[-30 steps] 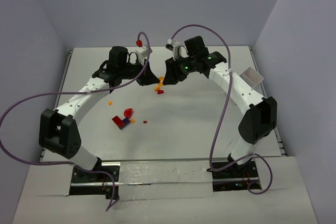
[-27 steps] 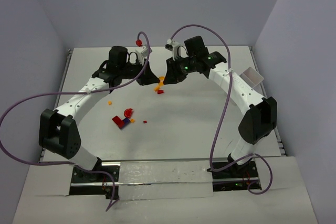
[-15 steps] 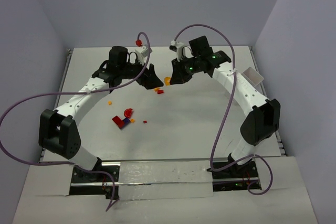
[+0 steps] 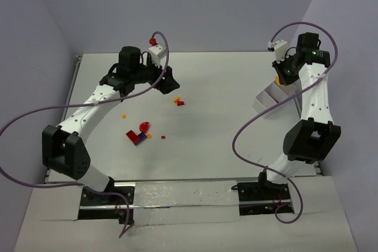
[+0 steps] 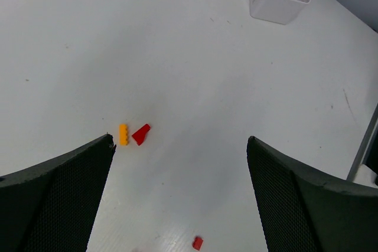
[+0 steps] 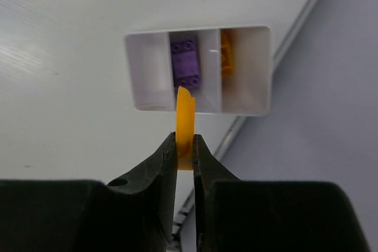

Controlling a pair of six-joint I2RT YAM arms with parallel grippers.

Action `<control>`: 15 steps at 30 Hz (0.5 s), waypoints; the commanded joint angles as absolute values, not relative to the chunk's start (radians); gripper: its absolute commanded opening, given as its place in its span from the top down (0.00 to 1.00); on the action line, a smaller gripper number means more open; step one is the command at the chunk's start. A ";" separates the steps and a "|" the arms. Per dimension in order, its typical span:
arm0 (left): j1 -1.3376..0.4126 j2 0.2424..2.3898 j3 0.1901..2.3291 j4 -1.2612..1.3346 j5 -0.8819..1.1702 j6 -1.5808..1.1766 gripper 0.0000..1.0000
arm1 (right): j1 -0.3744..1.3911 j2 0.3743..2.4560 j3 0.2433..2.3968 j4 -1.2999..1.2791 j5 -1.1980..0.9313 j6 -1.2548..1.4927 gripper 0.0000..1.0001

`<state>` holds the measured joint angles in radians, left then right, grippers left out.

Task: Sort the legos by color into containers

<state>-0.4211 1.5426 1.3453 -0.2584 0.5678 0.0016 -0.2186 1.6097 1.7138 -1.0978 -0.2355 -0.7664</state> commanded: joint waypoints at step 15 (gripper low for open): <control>-0.422 1.565 1.380 -0.308 0.519 0.087 0.01 | -0.304 1.894 1.888 -1.056 -0.020 -0.933 0.96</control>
